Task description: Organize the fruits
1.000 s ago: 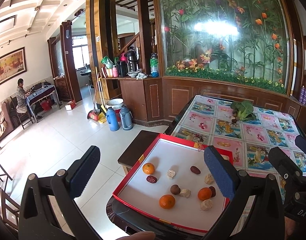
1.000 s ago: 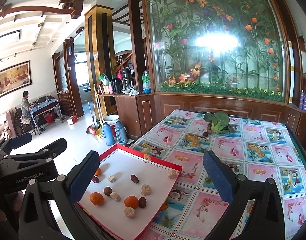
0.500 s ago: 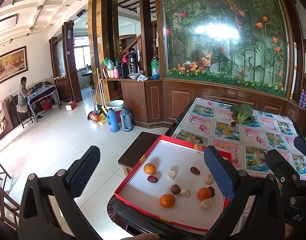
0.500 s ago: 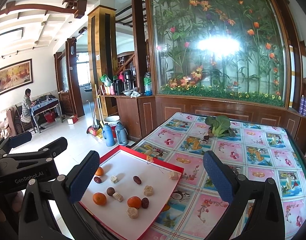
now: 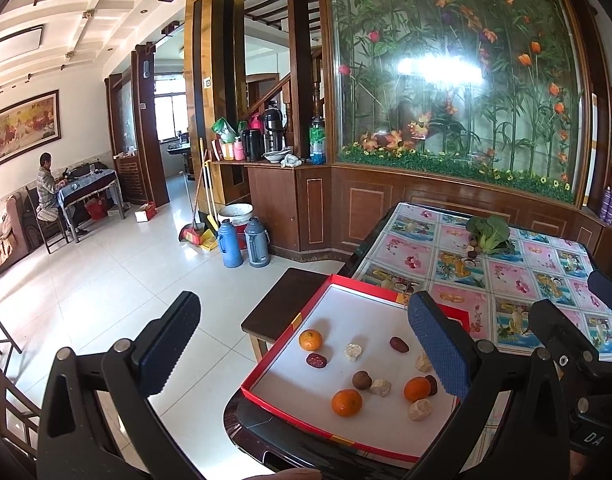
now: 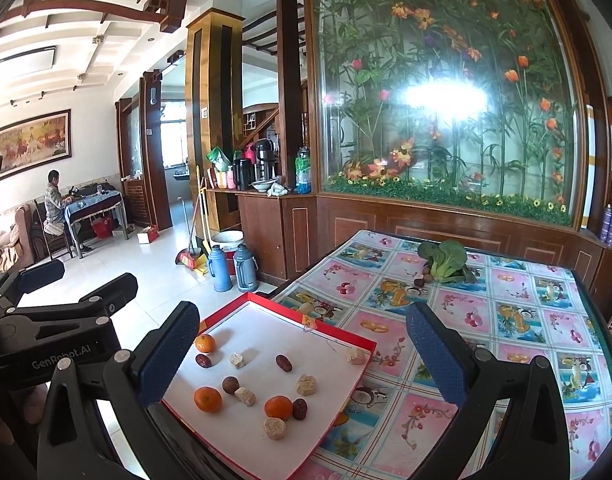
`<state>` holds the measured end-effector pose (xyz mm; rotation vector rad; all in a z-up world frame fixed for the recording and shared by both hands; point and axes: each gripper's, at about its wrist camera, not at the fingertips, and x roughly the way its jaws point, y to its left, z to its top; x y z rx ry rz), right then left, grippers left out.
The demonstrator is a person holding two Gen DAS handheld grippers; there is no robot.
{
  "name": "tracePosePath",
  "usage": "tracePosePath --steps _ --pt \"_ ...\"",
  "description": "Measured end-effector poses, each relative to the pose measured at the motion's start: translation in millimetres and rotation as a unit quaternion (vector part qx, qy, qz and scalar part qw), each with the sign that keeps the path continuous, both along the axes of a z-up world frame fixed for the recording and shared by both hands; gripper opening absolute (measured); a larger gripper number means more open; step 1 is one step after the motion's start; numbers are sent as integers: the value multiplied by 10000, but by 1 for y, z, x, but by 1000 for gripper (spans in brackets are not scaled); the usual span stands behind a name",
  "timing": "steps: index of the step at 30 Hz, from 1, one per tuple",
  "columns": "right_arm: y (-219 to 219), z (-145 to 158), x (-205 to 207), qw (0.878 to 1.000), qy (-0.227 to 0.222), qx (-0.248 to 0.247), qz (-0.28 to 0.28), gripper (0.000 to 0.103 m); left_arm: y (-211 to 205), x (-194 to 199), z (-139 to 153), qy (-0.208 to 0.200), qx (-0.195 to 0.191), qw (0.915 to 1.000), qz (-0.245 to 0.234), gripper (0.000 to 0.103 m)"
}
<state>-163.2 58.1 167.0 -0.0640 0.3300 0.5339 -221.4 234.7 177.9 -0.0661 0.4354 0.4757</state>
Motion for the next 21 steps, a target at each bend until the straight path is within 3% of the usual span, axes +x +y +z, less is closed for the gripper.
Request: tracePosePath --steps 21 --pt "3 -4 1 10000 71 10 -13 103 3 -1 -5 57 -3 10000 -48 103"
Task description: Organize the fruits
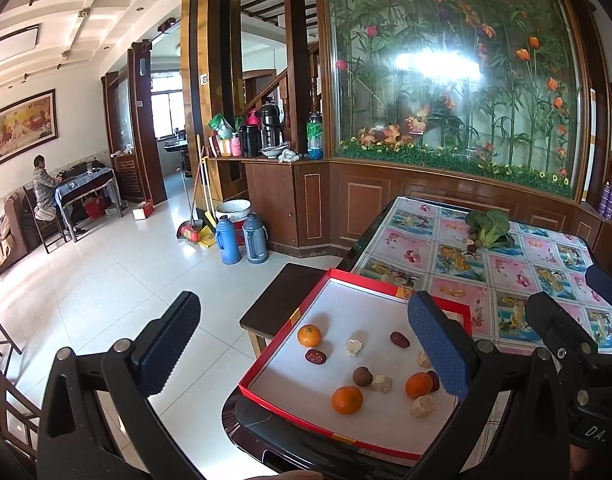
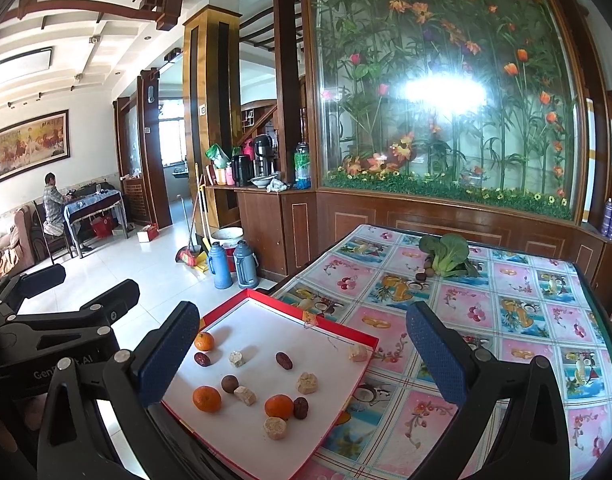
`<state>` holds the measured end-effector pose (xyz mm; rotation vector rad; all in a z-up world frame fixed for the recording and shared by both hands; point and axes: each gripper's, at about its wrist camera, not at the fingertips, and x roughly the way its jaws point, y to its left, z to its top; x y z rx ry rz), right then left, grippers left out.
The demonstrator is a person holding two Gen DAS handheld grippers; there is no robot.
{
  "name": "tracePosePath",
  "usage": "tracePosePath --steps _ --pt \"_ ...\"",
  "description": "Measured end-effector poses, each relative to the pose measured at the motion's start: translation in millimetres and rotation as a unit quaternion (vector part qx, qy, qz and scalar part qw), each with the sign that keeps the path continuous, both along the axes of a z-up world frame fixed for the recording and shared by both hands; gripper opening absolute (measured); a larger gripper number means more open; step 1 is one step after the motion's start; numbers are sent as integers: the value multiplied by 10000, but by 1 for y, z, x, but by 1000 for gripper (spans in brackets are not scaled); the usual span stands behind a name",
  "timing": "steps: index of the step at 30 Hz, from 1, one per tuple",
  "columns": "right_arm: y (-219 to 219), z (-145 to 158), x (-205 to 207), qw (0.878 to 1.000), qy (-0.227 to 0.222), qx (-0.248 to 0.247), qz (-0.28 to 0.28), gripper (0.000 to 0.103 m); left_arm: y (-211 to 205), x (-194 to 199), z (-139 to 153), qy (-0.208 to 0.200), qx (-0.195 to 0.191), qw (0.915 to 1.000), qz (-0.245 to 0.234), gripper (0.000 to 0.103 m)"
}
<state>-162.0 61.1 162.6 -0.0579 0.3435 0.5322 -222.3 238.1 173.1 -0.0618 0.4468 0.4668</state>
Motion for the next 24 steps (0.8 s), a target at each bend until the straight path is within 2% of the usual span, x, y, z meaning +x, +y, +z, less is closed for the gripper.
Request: tracePosePath --steps 11,24 --pt "0 0 0 10000 6 -13 -1 103 -3 5 -12 67 26 10000 -53 103" --pt "5 -7 1 10000 40 -34 25 103 -2 5 -11 47 12 10000 -55 103"
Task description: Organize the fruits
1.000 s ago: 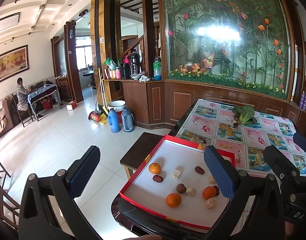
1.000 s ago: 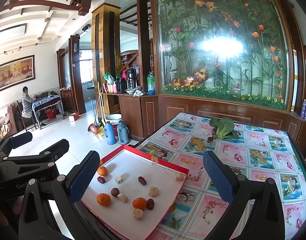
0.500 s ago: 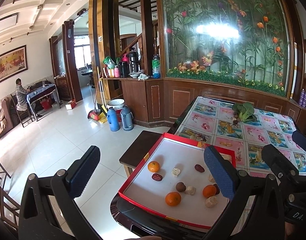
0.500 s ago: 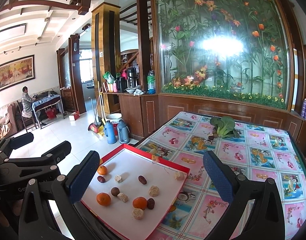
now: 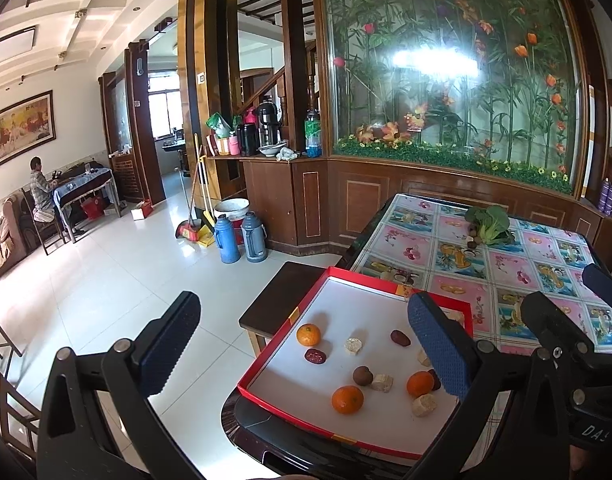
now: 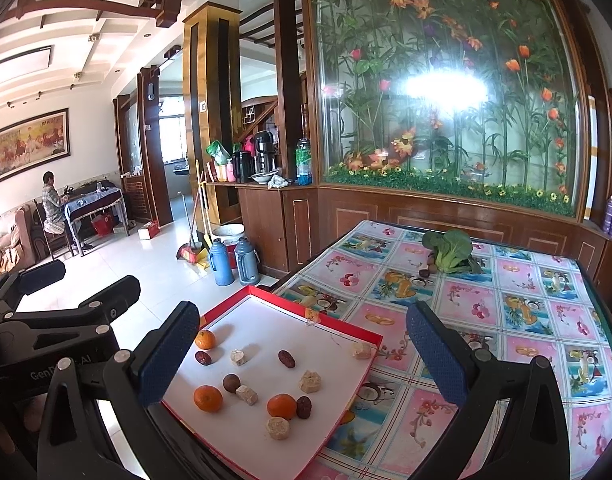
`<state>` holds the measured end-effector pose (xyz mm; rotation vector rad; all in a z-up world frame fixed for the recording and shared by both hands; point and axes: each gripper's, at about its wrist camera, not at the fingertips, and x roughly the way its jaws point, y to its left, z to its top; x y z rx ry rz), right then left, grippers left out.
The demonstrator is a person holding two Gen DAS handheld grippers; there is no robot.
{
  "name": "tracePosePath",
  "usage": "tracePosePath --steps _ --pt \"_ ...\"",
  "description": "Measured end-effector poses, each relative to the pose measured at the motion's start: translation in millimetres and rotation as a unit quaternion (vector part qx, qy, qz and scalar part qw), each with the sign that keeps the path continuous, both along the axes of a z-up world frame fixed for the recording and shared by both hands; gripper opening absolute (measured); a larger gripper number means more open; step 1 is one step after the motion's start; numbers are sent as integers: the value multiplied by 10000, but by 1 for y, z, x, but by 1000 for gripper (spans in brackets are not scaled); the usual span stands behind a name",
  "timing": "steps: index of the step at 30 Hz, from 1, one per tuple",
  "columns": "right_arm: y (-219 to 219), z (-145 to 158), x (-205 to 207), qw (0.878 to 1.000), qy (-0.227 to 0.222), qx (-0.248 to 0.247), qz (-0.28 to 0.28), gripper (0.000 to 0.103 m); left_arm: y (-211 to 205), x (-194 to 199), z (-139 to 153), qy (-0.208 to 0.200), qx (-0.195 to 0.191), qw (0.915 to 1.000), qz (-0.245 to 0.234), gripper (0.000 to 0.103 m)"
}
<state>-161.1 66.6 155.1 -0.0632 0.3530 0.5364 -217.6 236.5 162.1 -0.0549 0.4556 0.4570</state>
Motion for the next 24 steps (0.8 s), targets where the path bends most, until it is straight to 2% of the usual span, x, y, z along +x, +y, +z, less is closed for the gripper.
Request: tracePosePath --steps 24 --pt "0 0 10 9995 220 199 -50 103 0 10 9 49 67 9999 -76 103"
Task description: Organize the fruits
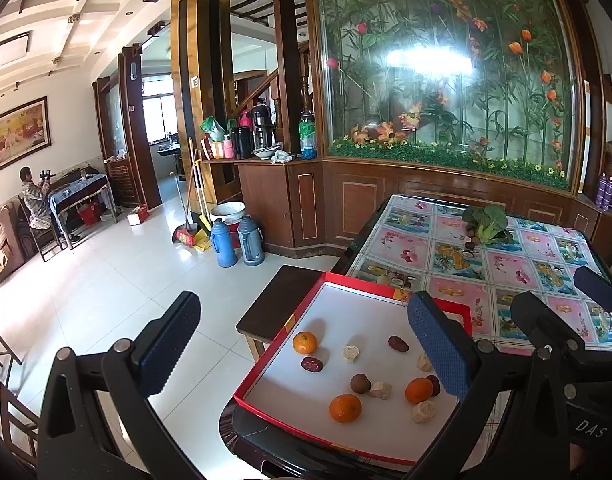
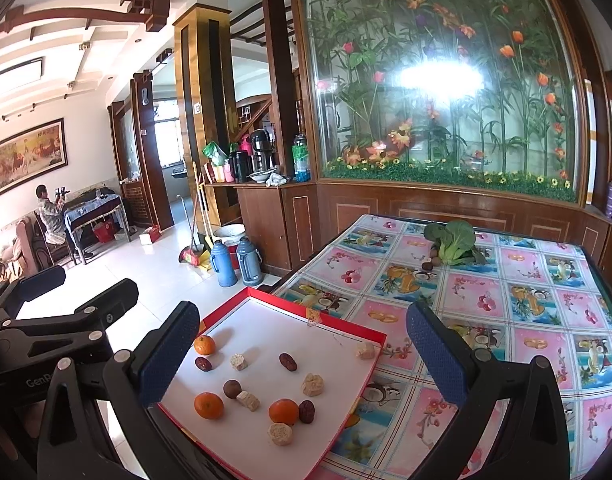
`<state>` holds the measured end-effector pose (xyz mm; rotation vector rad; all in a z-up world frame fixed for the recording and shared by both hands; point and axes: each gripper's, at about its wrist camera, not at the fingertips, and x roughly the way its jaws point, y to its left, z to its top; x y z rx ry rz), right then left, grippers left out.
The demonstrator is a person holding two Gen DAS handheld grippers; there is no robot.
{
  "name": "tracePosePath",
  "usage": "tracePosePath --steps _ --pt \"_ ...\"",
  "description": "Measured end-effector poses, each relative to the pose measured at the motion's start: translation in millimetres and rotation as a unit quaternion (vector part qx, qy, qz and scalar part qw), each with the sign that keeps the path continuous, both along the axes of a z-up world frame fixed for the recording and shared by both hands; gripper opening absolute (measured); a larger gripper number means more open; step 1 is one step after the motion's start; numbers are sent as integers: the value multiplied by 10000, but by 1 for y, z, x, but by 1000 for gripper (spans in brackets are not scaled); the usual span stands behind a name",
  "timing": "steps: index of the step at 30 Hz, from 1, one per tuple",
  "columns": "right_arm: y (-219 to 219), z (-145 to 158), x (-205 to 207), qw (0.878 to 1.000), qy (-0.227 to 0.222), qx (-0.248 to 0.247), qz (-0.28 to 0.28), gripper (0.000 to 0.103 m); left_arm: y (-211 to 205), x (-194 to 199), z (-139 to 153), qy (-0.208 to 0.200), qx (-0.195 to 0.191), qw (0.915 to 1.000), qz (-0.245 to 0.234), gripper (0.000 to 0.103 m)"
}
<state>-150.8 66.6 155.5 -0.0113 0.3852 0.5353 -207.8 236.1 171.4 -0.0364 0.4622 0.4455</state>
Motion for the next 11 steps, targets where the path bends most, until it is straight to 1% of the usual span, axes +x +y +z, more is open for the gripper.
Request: tracePosePath --steps 11 --pt "1 -1 3 10000 66 40 -12 103 -2 4 2 -19 -34 10000 -33 103"
